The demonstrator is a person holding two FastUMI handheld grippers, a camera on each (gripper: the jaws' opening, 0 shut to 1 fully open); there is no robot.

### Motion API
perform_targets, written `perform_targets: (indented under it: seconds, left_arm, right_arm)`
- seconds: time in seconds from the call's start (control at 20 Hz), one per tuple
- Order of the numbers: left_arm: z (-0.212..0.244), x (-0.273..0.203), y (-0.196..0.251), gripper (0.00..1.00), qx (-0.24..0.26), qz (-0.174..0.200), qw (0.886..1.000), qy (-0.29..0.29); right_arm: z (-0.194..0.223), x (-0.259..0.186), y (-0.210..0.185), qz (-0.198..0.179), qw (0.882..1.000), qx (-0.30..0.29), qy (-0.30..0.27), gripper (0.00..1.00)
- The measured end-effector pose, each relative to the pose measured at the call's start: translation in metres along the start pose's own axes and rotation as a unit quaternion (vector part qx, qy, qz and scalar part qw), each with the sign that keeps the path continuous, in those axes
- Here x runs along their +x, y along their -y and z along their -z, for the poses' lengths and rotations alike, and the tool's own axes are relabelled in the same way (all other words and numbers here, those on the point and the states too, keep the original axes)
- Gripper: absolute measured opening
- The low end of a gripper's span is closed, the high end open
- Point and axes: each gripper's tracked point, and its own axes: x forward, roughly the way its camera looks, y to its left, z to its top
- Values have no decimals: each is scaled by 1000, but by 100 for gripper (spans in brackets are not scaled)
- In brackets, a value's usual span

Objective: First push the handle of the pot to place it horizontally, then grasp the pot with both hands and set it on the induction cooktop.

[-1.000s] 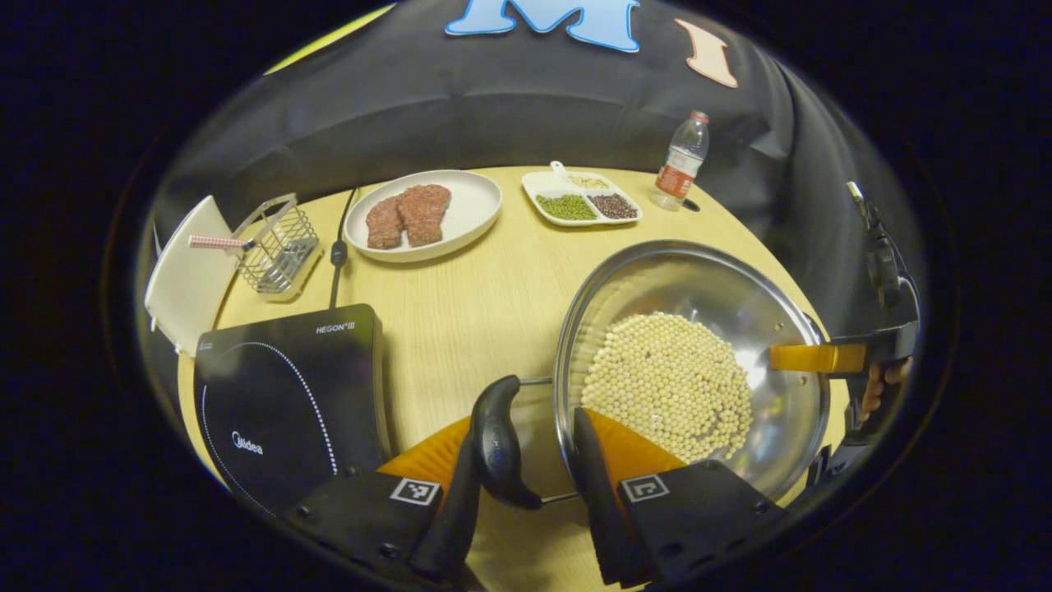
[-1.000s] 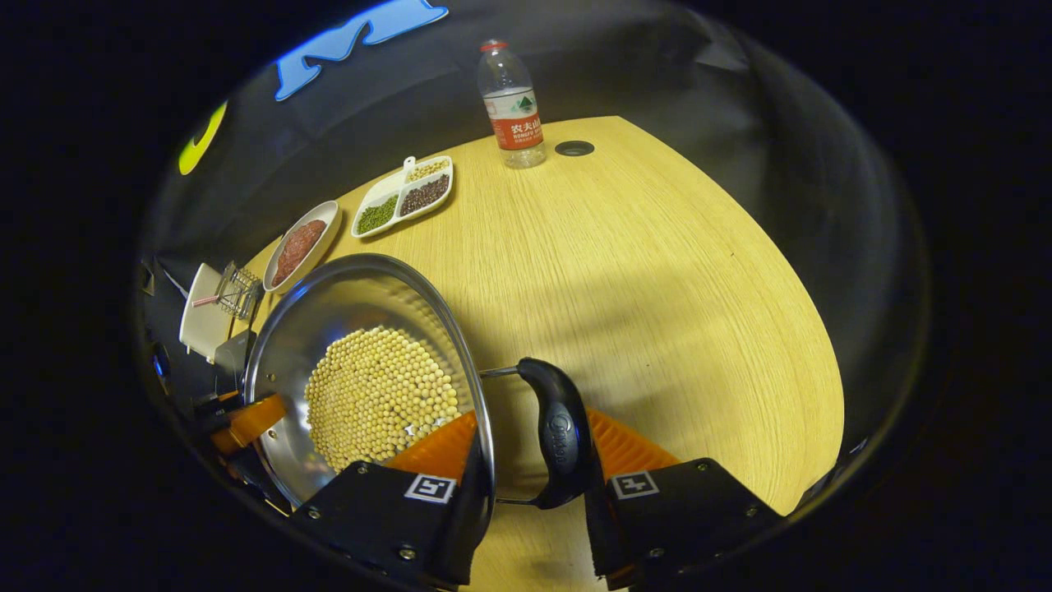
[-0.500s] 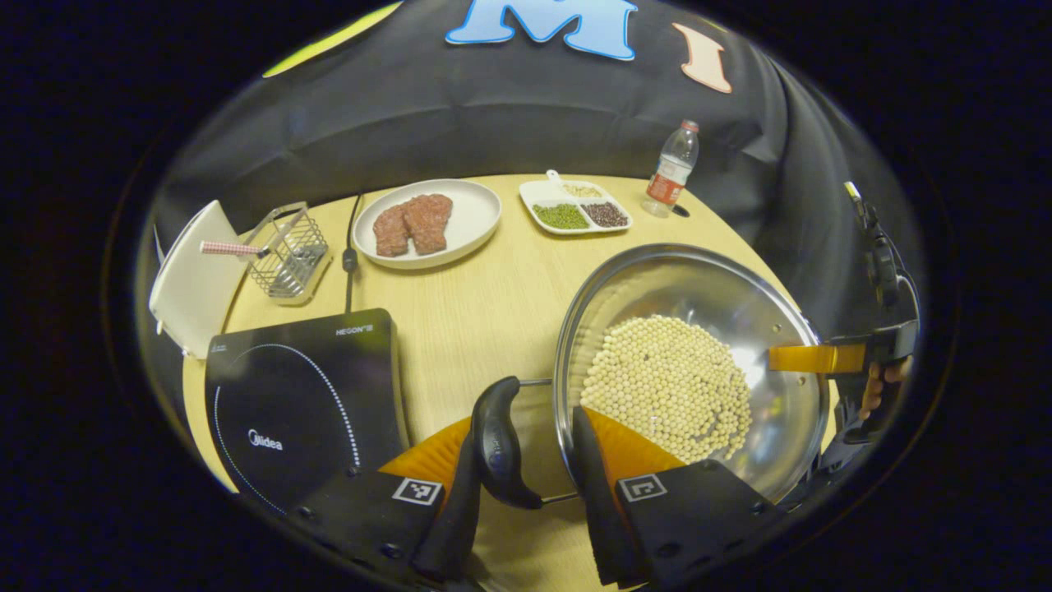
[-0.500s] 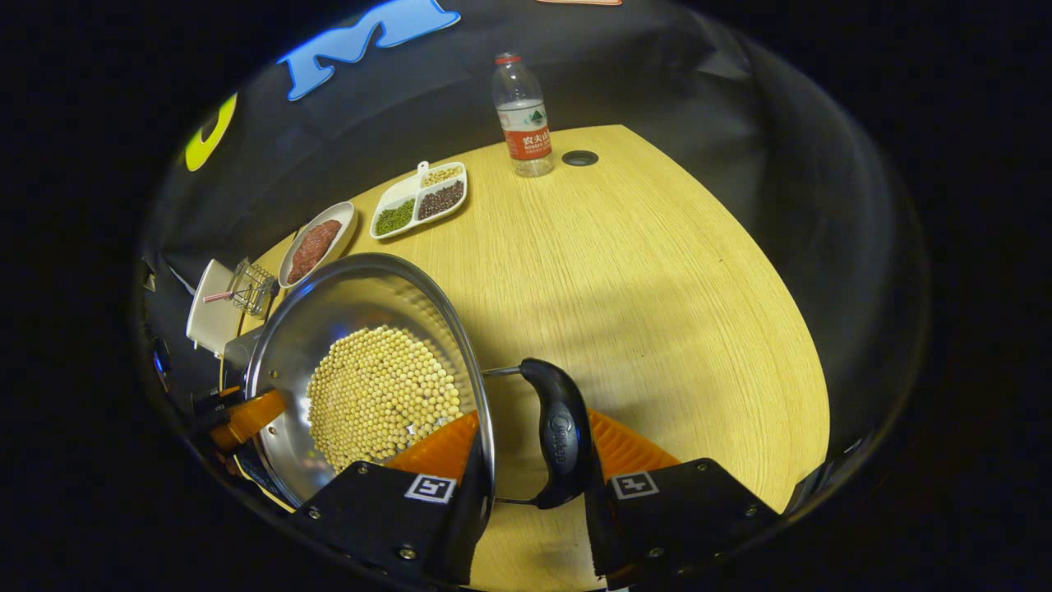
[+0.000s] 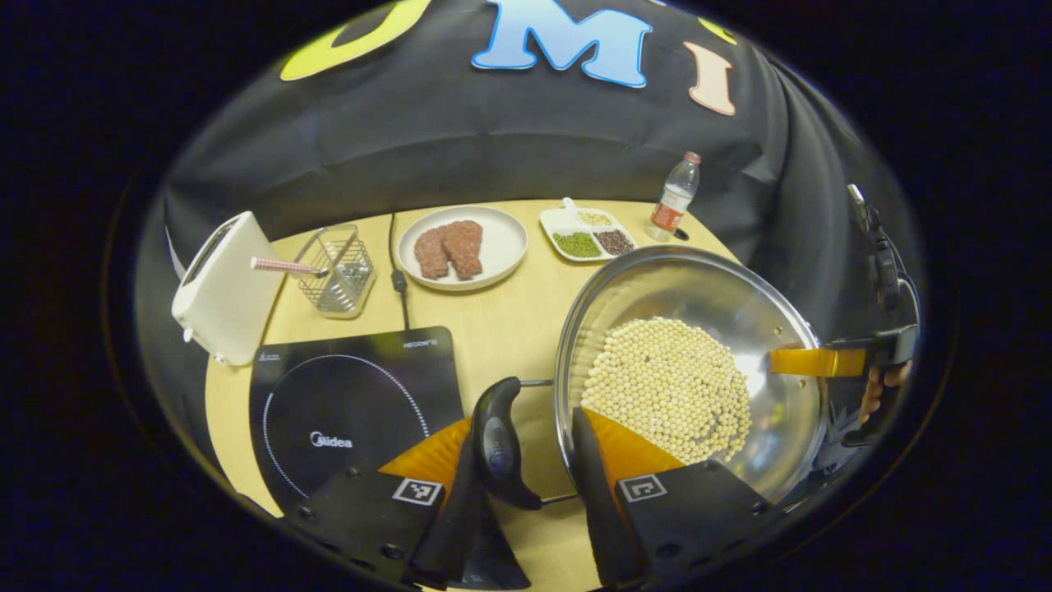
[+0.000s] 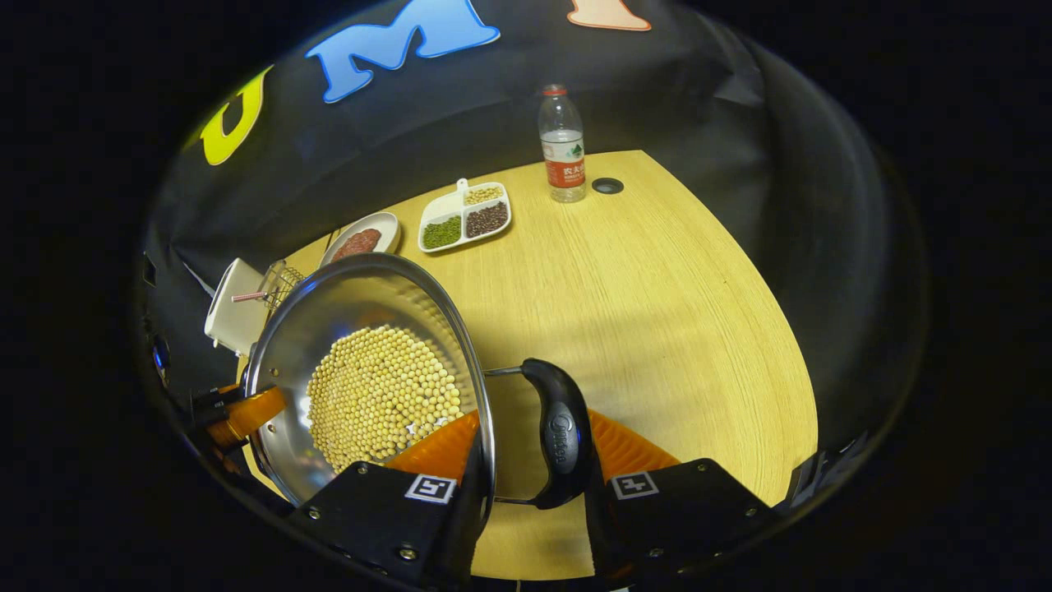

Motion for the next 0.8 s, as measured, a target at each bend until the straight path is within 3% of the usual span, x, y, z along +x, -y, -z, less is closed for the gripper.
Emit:
perform_targets:
  seconds: [0.8]
  left_arm:
    - [14, -55, -103, 60, -11, -12, 1000, -1]
  right_arm:
    - [22, -11, -106, -18, 1000, -18, 2, 54]
